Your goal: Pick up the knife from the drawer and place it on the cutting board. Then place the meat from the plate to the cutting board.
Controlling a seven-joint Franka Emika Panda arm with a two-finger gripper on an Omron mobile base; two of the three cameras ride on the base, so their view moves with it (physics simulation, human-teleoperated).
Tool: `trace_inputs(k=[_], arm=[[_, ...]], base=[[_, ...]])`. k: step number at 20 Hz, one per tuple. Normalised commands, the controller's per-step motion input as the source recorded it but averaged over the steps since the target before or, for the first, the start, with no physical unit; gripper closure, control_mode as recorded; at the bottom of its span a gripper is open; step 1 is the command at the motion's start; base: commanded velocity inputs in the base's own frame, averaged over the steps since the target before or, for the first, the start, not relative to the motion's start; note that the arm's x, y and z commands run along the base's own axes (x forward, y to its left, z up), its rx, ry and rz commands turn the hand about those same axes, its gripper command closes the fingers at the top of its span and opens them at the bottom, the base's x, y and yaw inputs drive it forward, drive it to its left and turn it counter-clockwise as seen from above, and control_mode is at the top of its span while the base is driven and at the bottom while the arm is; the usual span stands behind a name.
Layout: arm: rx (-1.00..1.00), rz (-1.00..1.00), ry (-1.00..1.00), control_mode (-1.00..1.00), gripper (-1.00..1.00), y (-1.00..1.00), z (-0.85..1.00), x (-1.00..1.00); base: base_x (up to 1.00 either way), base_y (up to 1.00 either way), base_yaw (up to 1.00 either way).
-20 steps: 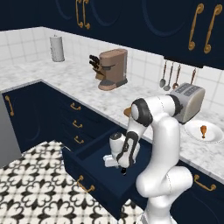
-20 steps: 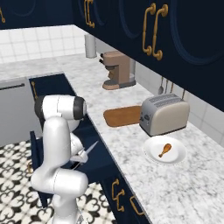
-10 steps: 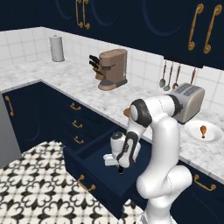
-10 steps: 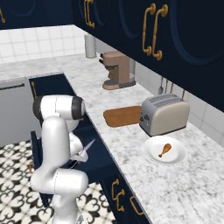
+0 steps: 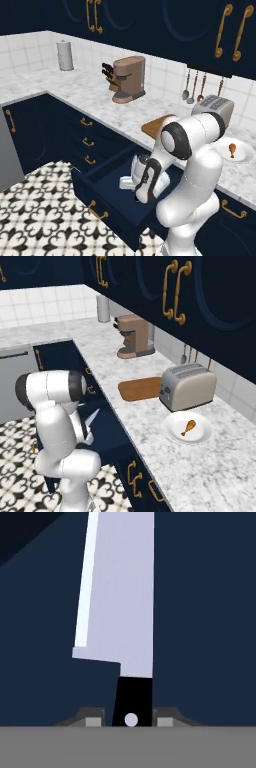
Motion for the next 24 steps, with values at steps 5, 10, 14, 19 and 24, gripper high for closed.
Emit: trace_inputs(k=[5, 10, 14, 19, 24], arm=[[-0.02, -0.01, 0.29, -1.0, 1.0, 0.43, 1.0, 0.0], [0.0, -0.01, 0.32, -1.0, 1.0, 0.22, 1.0, 0.0], [-0.07, 0.0, 0.36, -1.0, 1.0, 0.06, 1.0, 0.0], [-0.36, 0.0, 0.35, -1.0, 1.0, 0.18, 1.0, 0.11], [-0.55, 0.0, 0.14, -1.0, 1.0, 0.21, 1.0, 0.17]], base=[[0.0, 0.0, 0.0], [0.0, 0.0, 0.0], [0.0, 0.0, 0.0], [0.0, 0.0, 0.0], [0.0, 0.0, 0.0]])
